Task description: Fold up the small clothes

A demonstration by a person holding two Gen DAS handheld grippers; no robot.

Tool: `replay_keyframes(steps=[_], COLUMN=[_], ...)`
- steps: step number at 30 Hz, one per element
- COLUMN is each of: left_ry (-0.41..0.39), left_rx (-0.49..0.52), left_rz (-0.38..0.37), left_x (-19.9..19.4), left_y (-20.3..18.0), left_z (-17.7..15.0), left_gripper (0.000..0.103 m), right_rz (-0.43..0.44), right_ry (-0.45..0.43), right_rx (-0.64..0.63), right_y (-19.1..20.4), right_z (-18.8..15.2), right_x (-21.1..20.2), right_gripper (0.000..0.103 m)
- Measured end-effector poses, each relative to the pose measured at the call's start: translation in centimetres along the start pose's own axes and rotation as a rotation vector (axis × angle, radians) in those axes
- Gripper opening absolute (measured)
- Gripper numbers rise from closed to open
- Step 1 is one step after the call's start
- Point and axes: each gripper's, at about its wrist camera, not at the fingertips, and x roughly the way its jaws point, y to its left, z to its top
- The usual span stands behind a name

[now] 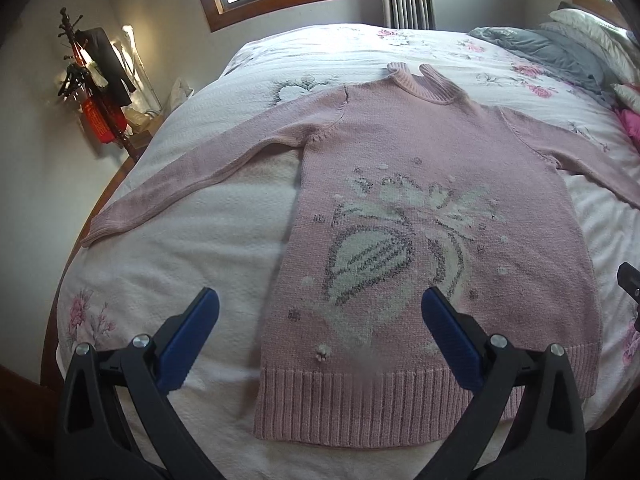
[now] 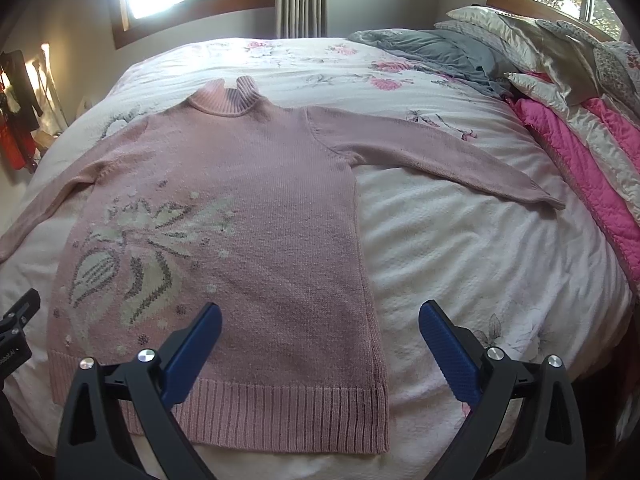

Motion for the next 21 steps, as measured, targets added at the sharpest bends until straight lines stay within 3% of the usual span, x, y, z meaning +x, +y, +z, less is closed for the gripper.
replay_keyframes(steps=[16, 21], left_ry=[0.003, 0.005], left_rx=[0.001, 0.001], left_rz=[-0.001, -0.001], left_x=[0.06, 0.09], left_y=[0.03, 0.05], left_z=[-0.04, -0.07], left_gripper=[0.1, 0.1], right_rz=[0.002, -0.011], right_ry=[0.016, 0.068], right_rx=[0.003, -0.007], right_y=[-0.01, 0.0], right_z=[-0.12, -0.12], right_x=[0.12, 0.52], right_gripper=[0.099, 0.099])
